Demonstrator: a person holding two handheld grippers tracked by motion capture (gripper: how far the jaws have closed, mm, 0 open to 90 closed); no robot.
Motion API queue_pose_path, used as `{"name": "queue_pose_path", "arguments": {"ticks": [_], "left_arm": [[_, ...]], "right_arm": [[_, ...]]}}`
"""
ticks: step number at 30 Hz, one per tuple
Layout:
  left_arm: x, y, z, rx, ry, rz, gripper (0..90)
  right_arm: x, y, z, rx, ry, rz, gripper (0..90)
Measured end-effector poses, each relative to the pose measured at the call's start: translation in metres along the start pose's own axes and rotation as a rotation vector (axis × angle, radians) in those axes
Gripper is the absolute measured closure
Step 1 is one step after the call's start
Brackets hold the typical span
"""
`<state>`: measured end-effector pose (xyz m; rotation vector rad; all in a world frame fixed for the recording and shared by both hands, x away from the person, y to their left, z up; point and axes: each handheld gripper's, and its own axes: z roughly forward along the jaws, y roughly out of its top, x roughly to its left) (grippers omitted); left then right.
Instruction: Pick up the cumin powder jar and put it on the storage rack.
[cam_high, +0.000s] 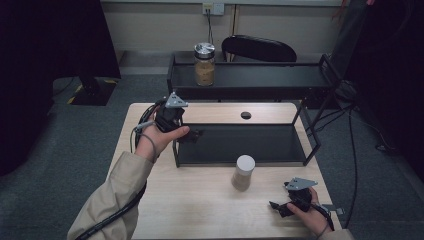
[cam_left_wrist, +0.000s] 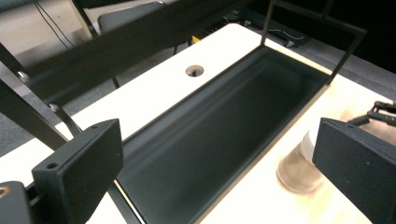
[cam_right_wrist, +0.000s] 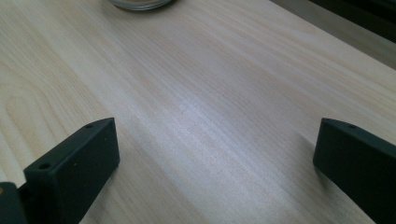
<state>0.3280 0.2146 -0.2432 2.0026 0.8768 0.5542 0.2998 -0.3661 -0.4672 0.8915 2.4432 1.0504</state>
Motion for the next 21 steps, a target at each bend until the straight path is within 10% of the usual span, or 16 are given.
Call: {"name": "queue_pose_path", "arguments": {"ticks": [21], "left_arm": [[-0.009, -0.062, 0.006, 0.008, -0.026, -0.007, 1.4]], "right_arm": [[0.0, 0.0, 0.0, 0.0, -0.001, 0.001, 0.0]]}}
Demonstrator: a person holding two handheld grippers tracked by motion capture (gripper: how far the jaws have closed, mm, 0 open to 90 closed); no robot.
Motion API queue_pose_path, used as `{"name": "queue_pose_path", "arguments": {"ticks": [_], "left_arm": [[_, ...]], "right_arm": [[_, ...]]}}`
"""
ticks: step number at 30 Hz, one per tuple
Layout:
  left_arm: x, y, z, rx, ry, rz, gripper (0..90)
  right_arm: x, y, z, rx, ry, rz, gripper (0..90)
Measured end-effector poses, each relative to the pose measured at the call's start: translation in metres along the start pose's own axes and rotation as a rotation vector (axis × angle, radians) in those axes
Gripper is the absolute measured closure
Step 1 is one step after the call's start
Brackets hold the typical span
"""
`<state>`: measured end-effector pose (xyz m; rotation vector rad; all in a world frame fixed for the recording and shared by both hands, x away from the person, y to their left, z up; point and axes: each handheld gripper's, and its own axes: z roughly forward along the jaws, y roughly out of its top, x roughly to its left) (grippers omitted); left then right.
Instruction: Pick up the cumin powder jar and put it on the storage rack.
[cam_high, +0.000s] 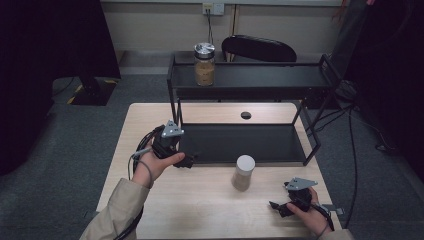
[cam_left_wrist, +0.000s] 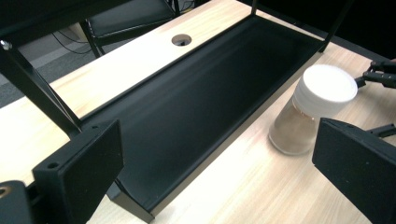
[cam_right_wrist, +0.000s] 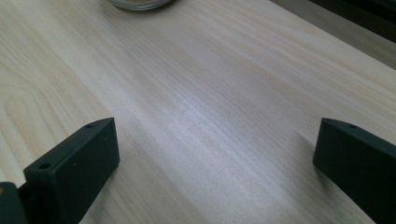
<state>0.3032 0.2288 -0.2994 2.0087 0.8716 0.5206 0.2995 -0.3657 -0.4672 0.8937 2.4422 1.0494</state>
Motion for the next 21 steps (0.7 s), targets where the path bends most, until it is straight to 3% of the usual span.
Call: {"name": "queue_pose_path", "arguments": {"ticks": [8, 21], "left_arm": [[-0.003, -0.017, 0.003, -0.003, -0.004, 0.031, 1.4], [-0.006, -0.04, 0.006, -0.005, -0.009, 0.029, 1.4]], "right_arm": [[0.0, 0.0, 0.0, 0.0, -0.001, 0.001, 0.0], [0.0, 0.0, 0.0, 0.0, -0.002, 0.001, 0.0]]}}
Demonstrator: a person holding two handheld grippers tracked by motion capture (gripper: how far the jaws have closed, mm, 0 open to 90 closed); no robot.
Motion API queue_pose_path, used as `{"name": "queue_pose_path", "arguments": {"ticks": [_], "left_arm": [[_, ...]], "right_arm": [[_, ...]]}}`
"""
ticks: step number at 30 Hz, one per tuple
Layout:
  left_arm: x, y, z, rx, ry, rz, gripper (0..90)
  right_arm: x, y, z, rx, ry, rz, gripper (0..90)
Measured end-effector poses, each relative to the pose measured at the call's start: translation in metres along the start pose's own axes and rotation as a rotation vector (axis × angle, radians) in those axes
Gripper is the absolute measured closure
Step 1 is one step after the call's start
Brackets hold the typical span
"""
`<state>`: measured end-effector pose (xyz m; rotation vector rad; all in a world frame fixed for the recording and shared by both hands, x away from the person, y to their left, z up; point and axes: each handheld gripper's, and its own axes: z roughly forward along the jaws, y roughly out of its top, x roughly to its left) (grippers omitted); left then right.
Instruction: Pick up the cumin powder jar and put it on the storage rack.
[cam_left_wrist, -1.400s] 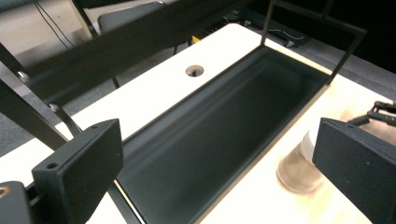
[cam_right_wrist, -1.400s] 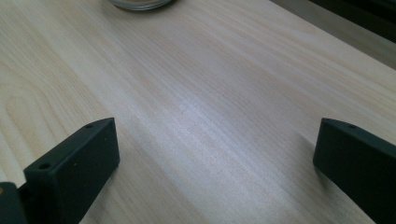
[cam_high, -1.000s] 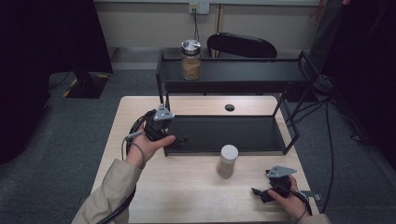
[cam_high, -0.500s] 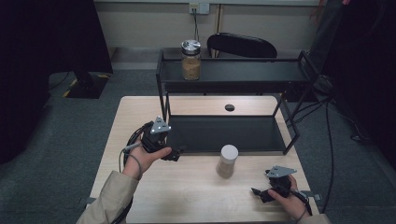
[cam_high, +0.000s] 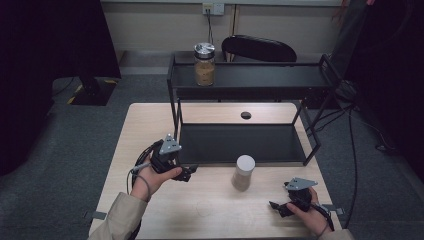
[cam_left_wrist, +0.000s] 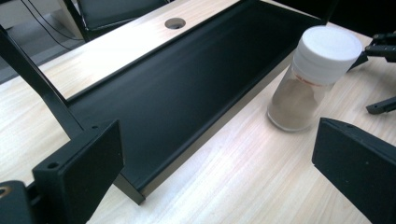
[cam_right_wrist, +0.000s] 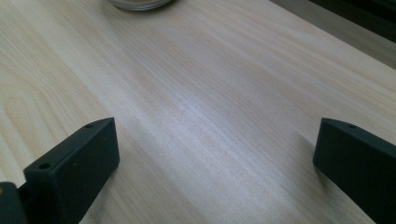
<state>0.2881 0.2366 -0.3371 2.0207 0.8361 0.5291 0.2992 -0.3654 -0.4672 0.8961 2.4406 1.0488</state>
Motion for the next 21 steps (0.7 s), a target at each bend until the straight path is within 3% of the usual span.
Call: {"name": "queue_pose_path", "arguments": {"ticks": [16, 21], "left_arm": [[-0.002, -0.039, 0.009, -0.003, -0.035, -0.01, 1.4], [-0.002, -0.05, 0.016, 0.023, -0.04, -0.013, 1.4]], "right_arm": [[0.0, 0.0, 0.0, 0.0, -0.001, 0.001, 0.0], [0.0, 0.0, 0.0, 0.0, -0.001, 0.001, 0.0]]}}
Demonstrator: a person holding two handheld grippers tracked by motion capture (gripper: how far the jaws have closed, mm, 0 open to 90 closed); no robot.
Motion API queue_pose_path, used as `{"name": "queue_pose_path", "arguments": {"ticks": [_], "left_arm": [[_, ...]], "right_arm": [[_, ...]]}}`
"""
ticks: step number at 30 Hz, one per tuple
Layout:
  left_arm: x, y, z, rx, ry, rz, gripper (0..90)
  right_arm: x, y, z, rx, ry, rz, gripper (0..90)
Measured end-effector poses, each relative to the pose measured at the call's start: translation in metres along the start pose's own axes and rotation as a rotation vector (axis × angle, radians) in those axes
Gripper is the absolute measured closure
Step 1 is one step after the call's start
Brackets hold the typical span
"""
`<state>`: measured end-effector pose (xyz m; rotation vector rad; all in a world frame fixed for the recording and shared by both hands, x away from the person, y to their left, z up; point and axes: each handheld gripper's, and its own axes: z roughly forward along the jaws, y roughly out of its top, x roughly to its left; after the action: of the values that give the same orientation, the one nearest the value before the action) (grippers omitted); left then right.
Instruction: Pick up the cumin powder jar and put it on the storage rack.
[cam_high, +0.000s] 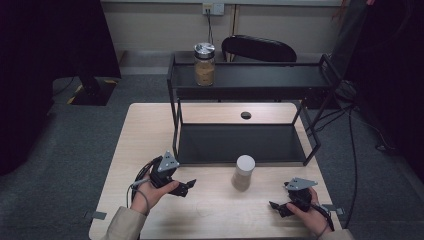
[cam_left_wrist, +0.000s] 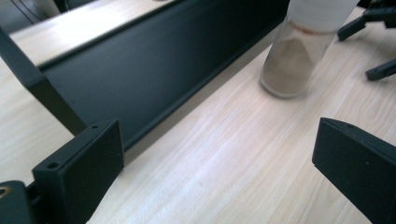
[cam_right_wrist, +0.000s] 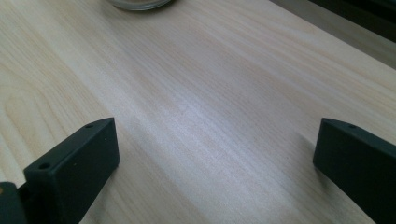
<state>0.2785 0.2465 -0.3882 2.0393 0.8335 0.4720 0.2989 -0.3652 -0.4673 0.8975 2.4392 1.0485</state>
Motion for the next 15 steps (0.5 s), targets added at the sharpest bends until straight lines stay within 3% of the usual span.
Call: {"name": "queue_pose_path", "arguments": {"ticks": [15], "left_arm": [[-0.001, -0.039, 0.023, 0.06, -0.001, -0.009, 1.4]], "right_arm": [[0.0, 0.0, 0.0, 0.0, 0.0, 0.0, 0.0]]}}
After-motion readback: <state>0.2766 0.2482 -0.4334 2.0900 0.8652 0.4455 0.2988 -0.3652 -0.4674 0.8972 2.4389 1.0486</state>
